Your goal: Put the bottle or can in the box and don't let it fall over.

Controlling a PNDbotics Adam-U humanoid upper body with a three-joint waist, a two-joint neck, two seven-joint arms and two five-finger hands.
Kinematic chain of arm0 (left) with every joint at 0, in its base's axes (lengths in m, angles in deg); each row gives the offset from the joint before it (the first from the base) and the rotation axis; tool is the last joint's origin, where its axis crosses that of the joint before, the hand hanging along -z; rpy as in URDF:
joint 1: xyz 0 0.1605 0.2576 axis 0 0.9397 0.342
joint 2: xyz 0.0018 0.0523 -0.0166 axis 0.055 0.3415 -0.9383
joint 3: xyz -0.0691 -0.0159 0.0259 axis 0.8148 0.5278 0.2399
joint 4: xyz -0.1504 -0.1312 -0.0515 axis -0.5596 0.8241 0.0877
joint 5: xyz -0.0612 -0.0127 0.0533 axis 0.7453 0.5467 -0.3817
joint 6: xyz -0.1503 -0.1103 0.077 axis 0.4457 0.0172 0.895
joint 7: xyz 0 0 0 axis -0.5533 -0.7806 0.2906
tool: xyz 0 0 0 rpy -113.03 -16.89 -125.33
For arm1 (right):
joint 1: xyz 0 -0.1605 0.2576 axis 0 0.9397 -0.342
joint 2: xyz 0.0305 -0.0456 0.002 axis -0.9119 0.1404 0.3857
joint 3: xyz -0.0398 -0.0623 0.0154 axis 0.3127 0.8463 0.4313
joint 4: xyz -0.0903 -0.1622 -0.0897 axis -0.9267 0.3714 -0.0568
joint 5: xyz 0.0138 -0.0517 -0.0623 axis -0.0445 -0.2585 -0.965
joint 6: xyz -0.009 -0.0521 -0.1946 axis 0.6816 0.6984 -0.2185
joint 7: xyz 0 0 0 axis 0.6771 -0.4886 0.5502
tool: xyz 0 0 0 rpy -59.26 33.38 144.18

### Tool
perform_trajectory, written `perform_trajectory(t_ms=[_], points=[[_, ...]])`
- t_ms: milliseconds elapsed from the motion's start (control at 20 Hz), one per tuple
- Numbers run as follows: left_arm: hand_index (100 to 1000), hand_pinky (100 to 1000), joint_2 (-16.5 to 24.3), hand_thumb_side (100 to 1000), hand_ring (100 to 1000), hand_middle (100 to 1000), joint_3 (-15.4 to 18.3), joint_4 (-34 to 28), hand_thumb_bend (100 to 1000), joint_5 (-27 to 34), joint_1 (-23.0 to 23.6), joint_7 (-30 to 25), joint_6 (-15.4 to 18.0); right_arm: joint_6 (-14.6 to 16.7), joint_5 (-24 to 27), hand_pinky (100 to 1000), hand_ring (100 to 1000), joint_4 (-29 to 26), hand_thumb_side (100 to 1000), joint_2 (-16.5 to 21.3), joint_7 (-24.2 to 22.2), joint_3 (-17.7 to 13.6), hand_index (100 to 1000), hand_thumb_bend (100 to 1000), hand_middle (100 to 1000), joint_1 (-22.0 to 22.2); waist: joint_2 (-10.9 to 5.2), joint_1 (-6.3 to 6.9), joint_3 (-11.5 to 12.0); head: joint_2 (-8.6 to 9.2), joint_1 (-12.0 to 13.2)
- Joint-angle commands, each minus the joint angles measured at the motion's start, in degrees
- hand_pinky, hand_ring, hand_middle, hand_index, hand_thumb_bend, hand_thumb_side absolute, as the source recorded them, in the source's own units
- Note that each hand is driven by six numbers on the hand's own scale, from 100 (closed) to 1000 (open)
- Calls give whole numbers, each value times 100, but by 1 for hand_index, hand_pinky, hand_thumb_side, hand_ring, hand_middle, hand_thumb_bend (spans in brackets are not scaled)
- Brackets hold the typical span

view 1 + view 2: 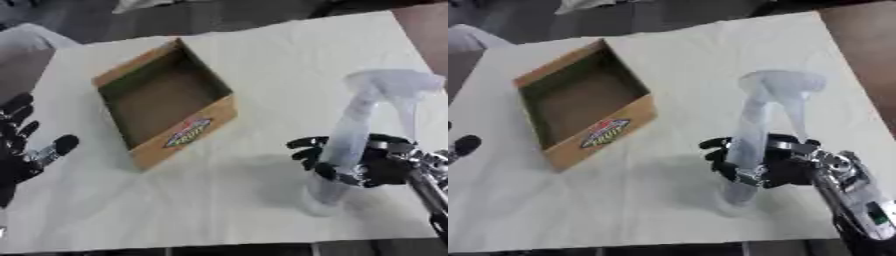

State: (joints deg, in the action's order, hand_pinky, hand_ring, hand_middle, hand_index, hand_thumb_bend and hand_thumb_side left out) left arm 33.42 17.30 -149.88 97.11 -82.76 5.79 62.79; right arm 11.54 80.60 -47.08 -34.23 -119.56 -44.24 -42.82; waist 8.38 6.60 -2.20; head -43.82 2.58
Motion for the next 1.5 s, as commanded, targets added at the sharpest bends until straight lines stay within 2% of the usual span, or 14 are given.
perform_trajectory(t_ms=[50, 300, 600, 850, 1150, 1500], points=[[806, 1000, 82, 100, 1000, 944, 52, -117, 868, 34, -13, -17, 14, -48, -106, 1000, 932, 89, 342, 109, 99, 30, 560, 100, 1000, -18, -40, -14, 4, -30, -4], [804, 1000, 69, 100, 1000, 945, 56, -117, 863, 36, -3, -18, 7, -94, -116, 1000, 926, 143, 347, 101, 178, 34, 530, 100, 1000, -20, -38, -16, -4, -30, -3], [800, 1000, 66, 100, 1000, 945, 58, -117, 859, 39, -1, -23, 5, -97, -103, 1000, 891, 149, 309, 102, 295, 37, 481, 100, 1000, -27, -37, -18, -11, -30, -3], [796, 1000, 63, 100, 1000, 945, 61, -117, 851, 42, -3, -26, 4, -89, -133, 904, 841, 166, 305, 104, 377, 59, 438, 100, 987, -29, -31, -17, -11, -30, -1], [794, 1000, 65, 100, 1000, 943, 58, -117, 847, 59, -8, -37, 5, -89, -220, 926, 815, 175, 291, 103, 439, 66, 400, 100, 957, -28, -38, -19, 3, -30, 11], [786, 1000, 75, 100, 1000, 941, 55, -117, 840, 71, -14, -50, 7, -83, -234, 929, 880, 184, 284, 101, 488, 56, 324, 100, 828, -31, -40, -15, 12, -30, 17]])
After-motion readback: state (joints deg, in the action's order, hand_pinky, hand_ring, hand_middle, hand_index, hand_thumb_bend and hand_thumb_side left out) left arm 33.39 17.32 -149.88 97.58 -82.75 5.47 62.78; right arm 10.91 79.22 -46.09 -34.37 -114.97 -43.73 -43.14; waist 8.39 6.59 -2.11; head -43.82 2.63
